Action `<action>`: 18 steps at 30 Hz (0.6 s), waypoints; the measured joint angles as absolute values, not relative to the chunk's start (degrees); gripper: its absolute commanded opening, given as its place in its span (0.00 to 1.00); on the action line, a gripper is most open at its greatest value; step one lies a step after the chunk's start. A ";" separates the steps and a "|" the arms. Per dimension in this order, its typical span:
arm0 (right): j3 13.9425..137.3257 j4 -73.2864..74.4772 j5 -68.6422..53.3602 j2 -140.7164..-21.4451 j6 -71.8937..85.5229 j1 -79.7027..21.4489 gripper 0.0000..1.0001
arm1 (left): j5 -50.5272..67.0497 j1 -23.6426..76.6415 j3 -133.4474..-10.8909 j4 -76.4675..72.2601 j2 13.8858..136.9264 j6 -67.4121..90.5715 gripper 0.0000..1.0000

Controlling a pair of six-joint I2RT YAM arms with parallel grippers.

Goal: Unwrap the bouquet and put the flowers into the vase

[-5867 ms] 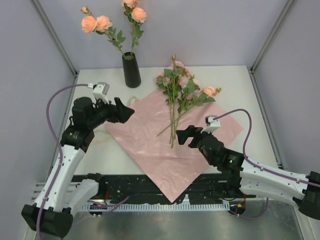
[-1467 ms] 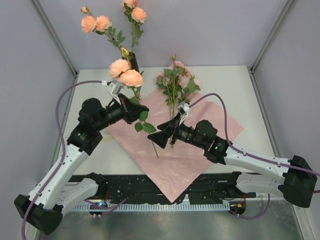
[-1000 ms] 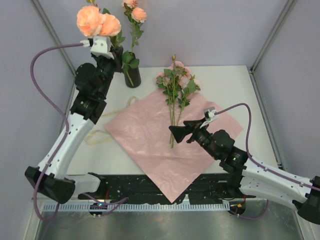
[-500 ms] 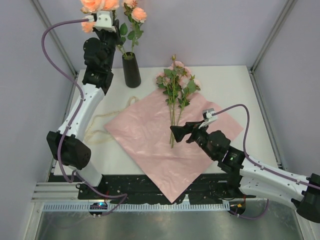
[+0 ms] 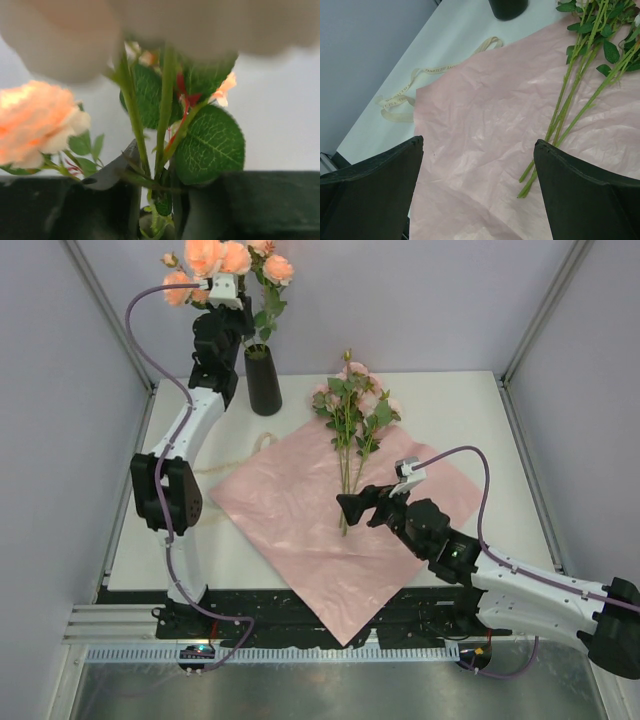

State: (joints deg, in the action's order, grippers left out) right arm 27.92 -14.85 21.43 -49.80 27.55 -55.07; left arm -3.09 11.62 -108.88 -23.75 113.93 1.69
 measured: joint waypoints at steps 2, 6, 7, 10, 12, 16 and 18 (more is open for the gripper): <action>28.05 -14.72 21.45 -49.91 27.55 -55.07 0.96 | -2.28 11.60 -108.79 -22.81 115.37 2.70 0.48; 28.42 -14.33 21.63 -49.87 27.59 -55.07 0.95 | -1.89 11.62 -106.74 -21.37 115.74 3.75 0.66; 28.51 -14.15 21.74 -49.84 27.75 -55.07 0.96 | -1.89 11.62 -105.73 -21.26 115.46 4.05 0.68; 28.62 -13.45 21.89 -49.50 28.38 -55.05 0.95 | -1.89 11.64 -100.33 -20.36 112.81 4.38 0.78; 28.80 -12.82 22.13 -49.25 29.04 -55.02 0.95 | -1.89 11.64 -95.57 -19.62 109.86 4.62 0.85; 30.83 -9.06 23.64 -49.43 30.98 -54.85 0.95 | -1.83 11.66 -85.45 -18.48 101.30 5.96 0.94; 32.21 -7.14 25.15 -49.80 32.12 -54.70 0.95 | -1.80 11.66 -81.12 -17.80 96.33 6.70 0.95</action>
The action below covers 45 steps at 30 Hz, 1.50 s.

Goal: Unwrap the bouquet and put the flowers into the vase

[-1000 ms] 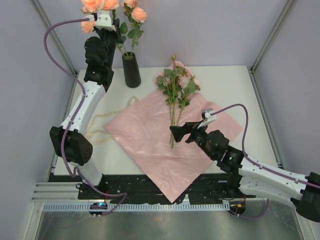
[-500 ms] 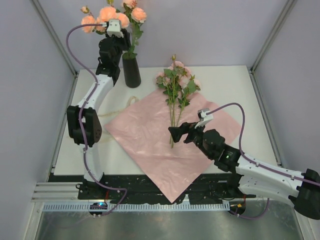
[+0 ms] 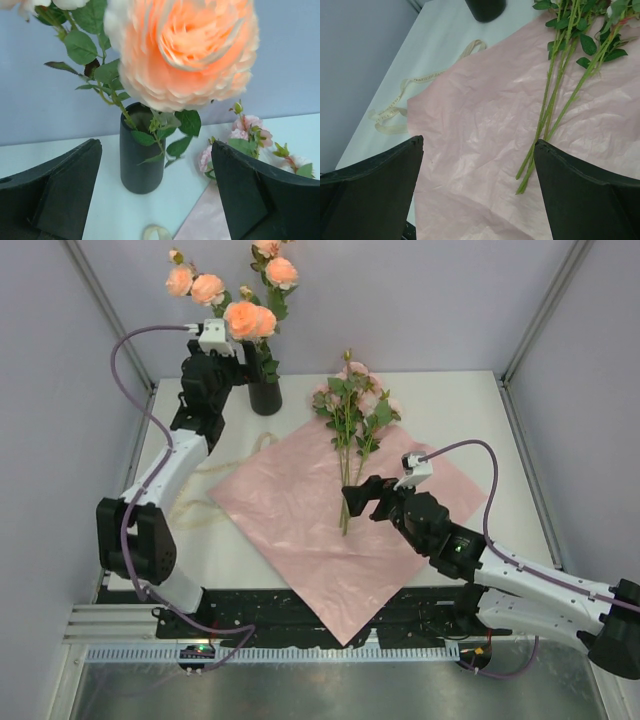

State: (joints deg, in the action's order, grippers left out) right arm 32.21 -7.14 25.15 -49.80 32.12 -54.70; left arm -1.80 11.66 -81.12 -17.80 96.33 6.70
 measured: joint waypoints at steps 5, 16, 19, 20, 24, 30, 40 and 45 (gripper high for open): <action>33.26 -4.10 28.01 -50.04 33.63 -53.39 0.95 | -0.78 11.66 -72.51 -14.00 82.26 10.20 0.99; 31.64 -6.94 21.32 -55.31 34.63 -41.45 0.81 | 6.42 11.66 -57.32 4.01 55.61 15.29 0.99; 30.61 -9.43 17.26 -59.27 34.65 -37.32 0.70 | 11.22 11.66 -53.39 9.65 48.73 15.88 1.00; 30.59 -10.02 15.90 -60.77 34.63 -36.21 0.65 | 13.10 11.66 -51.77 11.03 46.22 16.10 1.00; 30.70 -13.47 10.55 -66.96 34.65 -32.42 0.56 | 18.70 13.10 -42.87 12.56 36.60 16.97 1.00; 32.58 -17.37 4.23 -75.94 35.51 -29.10 0.51 | 20.60 13.91 -35.81 14.20 29.23 17.74 1.00; 36.69 -24.97 -3.20 -91.20 39.62 -26.50 0.49 | 18.83 13.91 -35.86 14.50 26.96 17.85 1.00; 38.35 -27.44 -3.57 -95.59 41.67 -26.39 0.46 | 16.45 13.91 -35.86 15.29 26.72 17.85 1.00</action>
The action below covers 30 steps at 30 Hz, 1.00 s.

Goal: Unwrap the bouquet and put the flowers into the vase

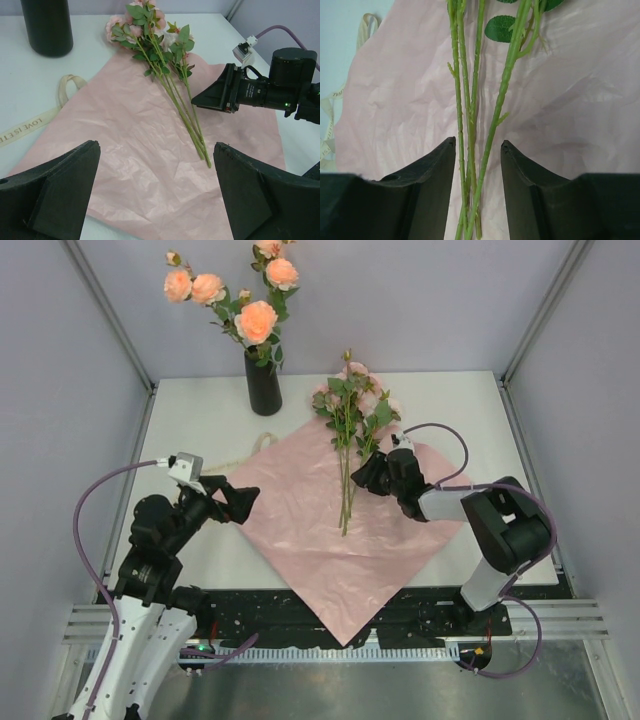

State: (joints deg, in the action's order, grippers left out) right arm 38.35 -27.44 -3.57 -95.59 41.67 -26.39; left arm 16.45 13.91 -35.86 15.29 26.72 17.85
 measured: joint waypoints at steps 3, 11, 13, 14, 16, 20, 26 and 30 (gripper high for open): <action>39.20 -28.51 -3.55 -97.36 42.46 -26.39 0.44 | 16.10 13.91 -35.86 15.51 26.70 17.85 1.00; 41.21 -30.06 -3.33 -101.43 43.79 -26.13 0.39 | 16.10 13.91 -35.86 15.55 26.70 18.09 1.00; 41.25 -30.11 -2.92 -102.08 44.16 -26.13 0.38 | 16.12 13.91 -35.86 15.55 26.68 18.11 1.00; 41.25 -30.11 -2.61 -102.41 44.40 -26.13 0.36 | 16.12 13.93 -35.86 15.55 26.59 18.13 1.00; 41.25 -30.33 -2.17 -102.69 44.82 -26.13 0.34 | 16.14 13.91 -35.86 15.53 26.44 18.17 1.00; 41.25 -30.70 -1.61 -102.89 45.23 -26.13 0.29 | 16.32 13.93 -35.86 15.55 26.22 18.46 1.00; 41.25 -30.92 -1.37 -102.91 44.84 -25.54 0.06 | 16.62 13.91 -35.83 15.14 25.47 19.16 1.00; 40.91 -31.31 -1.41 -101.65 44.60 -24.86 0.05 | 16.80 13.91 -35.83 15.25 26.46 19.18 0.99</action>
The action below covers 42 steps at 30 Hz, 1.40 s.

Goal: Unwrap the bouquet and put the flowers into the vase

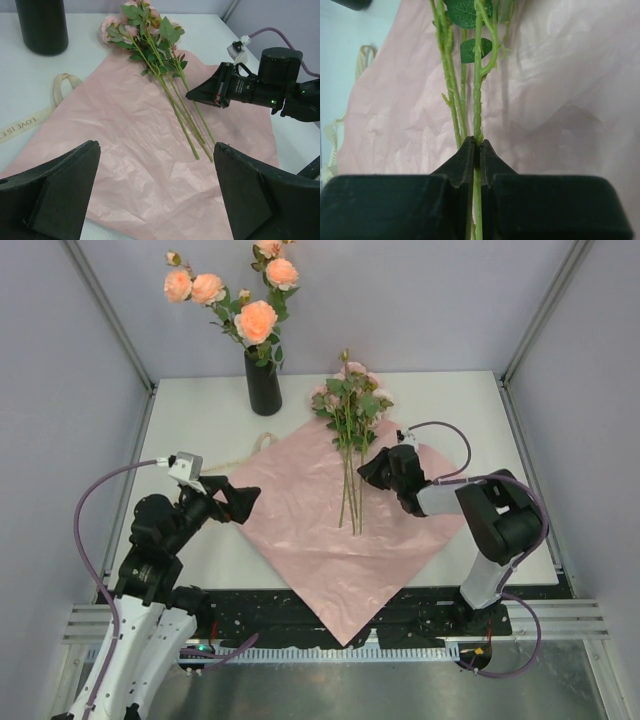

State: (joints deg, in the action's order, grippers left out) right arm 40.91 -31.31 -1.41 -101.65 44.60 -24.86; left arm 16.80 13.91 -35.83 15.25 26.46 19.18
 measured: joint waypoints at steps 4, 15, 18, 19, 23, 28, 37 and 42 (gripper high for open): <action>40.49 -30.65 -1.34 -96.95 44.62 -24.56 0.06 | 16.71 13.93 -35.83 15.25 27.35 19.66 0.98; 35.66 -28.99 -1.10 -77.23 45.23 -24.51 0.05 | 23.22 13.98 -42.61 19.09 33.65 22.76 0.89; 32.88 -29.19 -1.41 -71.70 45.39 -24.53 0.05 | 27.51 14.11 -44.47 18.24 35.27 26.89 0.86; 32.10 -29.34 -1.65 -70.43 45.52 -24.53 0.05 | 28.71 14.20 -44.88 18.04 35.68 28.40 0.86; 27.51 -30.61 -3.86 -64.60 46.96 -25.65 0.06 | 31.86 14.90 -46.09 16.03 38.35 33.23 0.86; 24.08 -32.42 -6.39 -59.27 47.57 -31.70 0.05 | 32.97 17.65 -46.24 13.91 41.71 36.38 0.86; 23.66 -36.25 -7.14 -55.96 46.63 -45.65 0.05 | 32.53 27.11 -46.28 4.43 49.04 40.60 0.77; 24.05 -36.82 -7.64 -56.21 45.12 -50.74 0.05 | 31.51 28.95 -46.28 -0.25 51.55 42.28 0.65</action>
